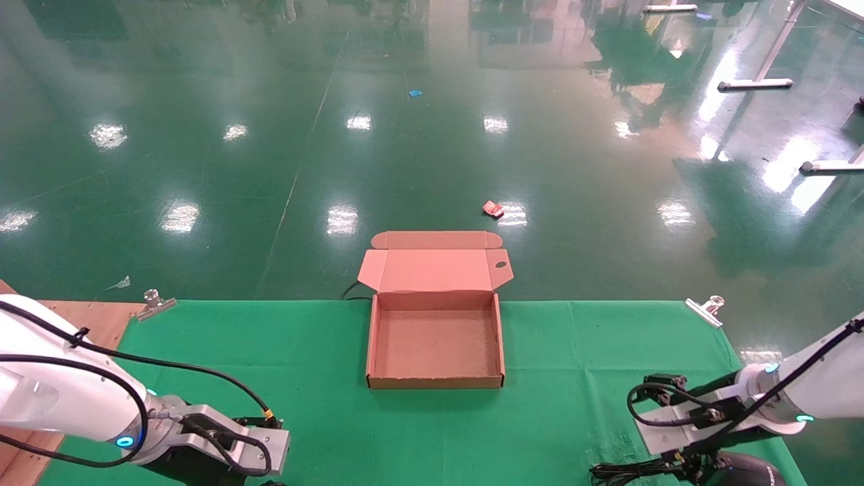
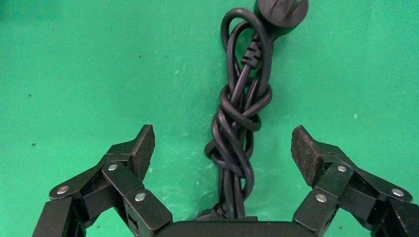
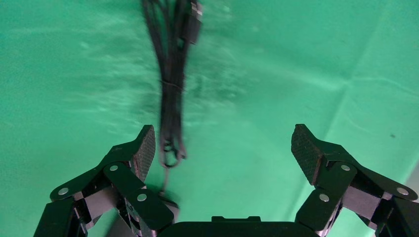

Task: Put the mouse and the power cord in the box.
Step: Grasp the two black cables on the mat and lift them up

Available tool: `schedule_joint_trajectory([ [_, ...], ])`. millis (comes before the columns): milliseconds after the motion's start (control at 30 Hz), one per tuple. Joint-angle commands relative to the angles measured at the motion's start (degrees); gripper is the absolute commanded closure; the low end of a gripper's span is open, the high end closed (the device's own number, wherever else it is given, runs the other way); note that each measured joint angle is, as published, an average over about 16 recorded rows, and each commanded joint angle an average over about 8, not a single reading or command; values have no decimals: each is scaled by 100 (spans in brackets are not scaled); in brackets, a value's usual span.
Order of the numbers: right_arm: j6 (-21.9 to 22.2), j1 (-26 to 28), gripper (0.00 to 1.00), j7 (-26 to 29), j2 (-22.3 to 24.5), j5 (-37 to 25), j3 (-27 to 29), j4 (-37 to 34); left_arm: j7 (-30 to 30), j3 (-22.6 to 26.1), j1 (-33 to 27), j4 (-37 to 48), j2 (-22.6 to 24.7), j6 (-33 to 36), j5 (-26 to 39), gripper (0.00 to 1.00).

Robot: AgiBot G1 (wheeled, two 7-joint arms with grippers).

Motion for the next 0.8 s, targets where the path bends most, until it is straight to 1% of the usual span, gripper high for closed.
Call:
schedule_joint_trajectory([
  [33,-116,20,0,-42,29,26,16,-33,52,-11,-14,61,5,33,-20,0],
  [200,-240,-35,0,-114,34,11,4,-90,135,-22,-27,149,20,-32,-32,0],
  [433,-190,-104,0,-119,6,-3,-5,-144,204,-12,-2,267,81,-104,-17,0],
  [467,-167,-111,4,-116,3,2,-2,-147,206,-9,3,288,90,-114,-12,0],
  [500,-141,-117,12,-115,-1,7,2,-149,208,-6,7,308,97,-124,-7,7],
  [700,7,-158,87,-118,-29,29,18,-151,247,-13,18,408,114,-172,-17,82],
  [733,19,-167,96,-120,-36,29,17,-152,263,-18,18,418,113,-171,-25,94],
  [767,27,-176,100,-122,-43,28,17,-155,279,-23,19,429,113,-170,-31,100],
  [800,33,-187,100,-123,-50,28,17,-158,295,-26,18,439,113,-169,-36,100],
])
